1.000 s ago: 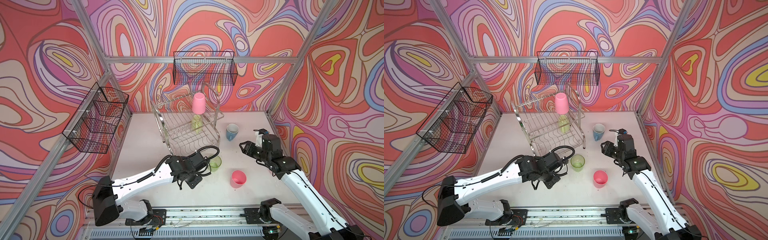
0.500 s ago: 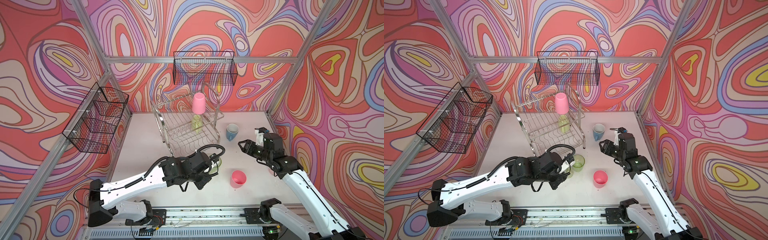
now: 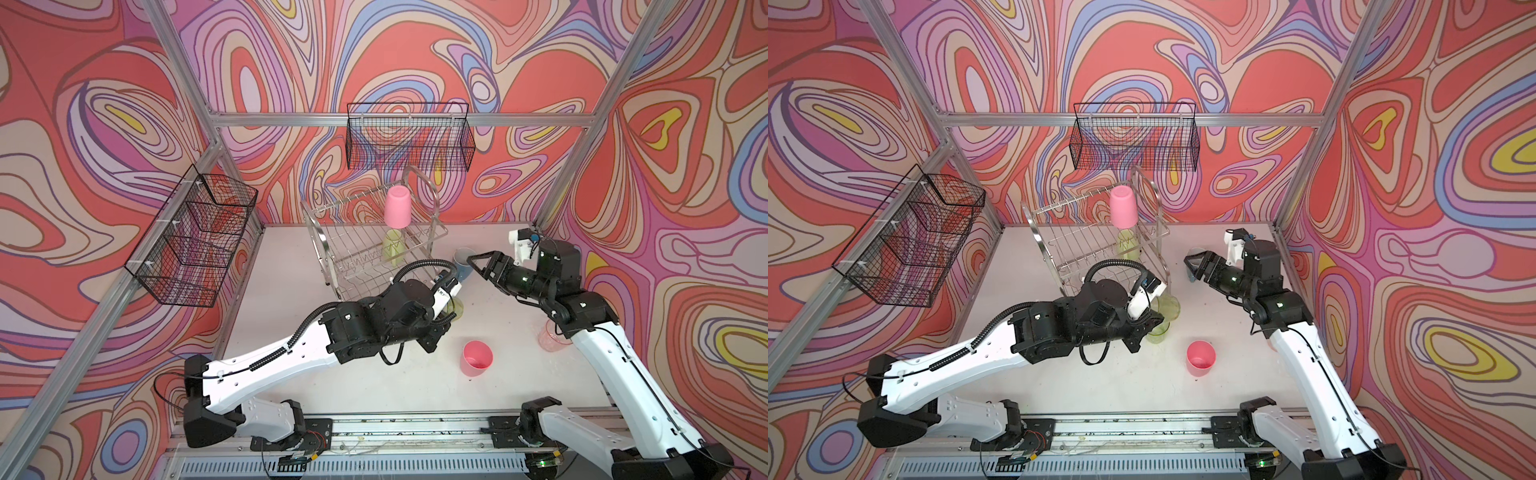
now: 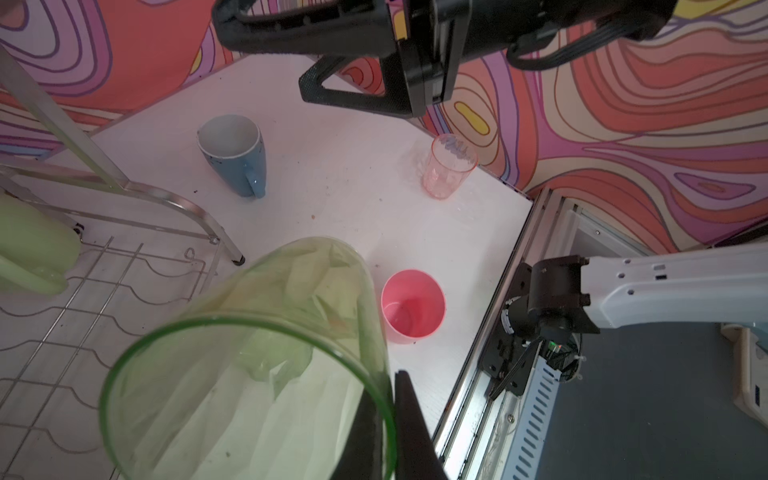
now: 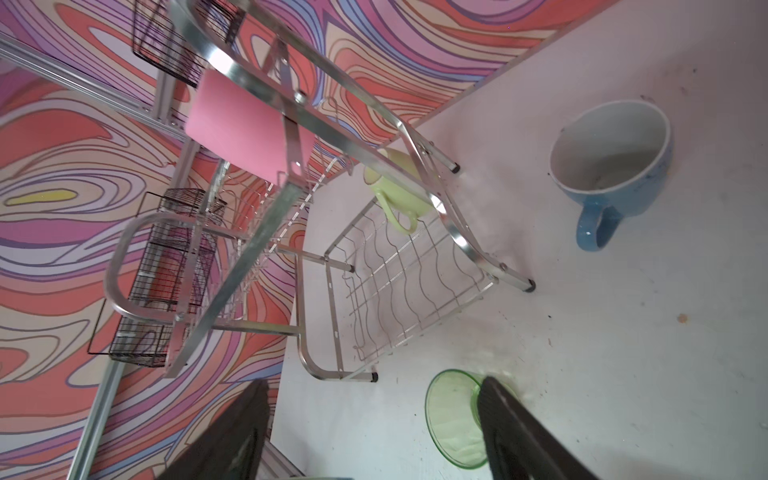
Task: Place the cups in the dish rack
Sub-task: 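Close the left gripper on the green glass rim and lift it, then carry the green glass toward the right gripper while right gripper reaches to meet it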
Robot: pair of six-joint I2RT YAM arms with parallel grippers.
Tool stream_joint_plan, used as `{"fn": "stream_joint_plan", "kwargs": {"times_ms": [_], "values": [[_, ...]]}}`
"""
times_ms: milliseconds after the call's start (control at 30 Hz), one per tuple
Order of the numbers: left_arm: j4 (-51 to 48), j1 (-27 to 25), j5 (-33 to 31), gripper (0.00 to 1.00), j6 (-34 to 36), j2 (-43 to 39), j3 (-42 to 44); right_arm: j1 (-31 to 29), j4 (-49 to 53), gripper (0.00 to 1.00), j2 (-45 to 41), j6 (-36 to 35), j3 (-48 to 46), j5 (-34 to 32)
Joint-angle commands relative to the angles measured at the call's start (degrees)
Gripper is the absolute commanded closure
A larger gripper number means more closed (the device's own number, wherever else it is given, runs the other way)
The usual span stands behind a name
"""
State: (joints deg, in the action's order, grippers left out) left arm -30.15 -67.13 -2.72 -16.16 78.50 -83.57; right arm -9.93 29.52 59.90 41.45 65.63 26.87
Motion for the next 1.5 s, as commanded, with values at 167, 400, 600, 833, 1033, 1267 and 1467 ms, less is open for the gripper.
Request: {"fn": "stream_joint_plan", "kwargs": {"times_ms": [167,400,600,833,1033,1267,1467], "values": [[9.5,2.1,-3.2,0.99,-1.6,3.4,-7.3,9.2,-15.3,0.1,1.7,15.5,3.3,12.2],[22.8,6.3,-2.0,1.0,-6.7,3.9,-4.8,15.9,-26.2,0.09,2.0,28.6,-0.4,18.9],[32.2,8.3,1.5,1.0,-8.1,7.2,-4.9,16.9,-35.1,0.09,2.2,37.8,-5.3,21.3],[35.7,9.7,7.7,1.0,-7.6,11.8,-8.5,17.4,-36.5,0.1,2.8,40.2,-5.7,23.2],[38.2,10.8,9.9,1.0,-7.4,13.5,-9.5,17.5,-33.9,0.11,3.0,39.2,-5.0,23.5],[39.6,11.2,12.8,1.0,-7.0,14.8,-10.5,17.7,-33.1,0.11,3.5,38.6,-5.1,23.5],[42.0,11.9,16.4,1.0,-7.5,17.4,-11.6,17.7,-34.7,0.11,4.1,40.2,-5.2,24.0]]}}
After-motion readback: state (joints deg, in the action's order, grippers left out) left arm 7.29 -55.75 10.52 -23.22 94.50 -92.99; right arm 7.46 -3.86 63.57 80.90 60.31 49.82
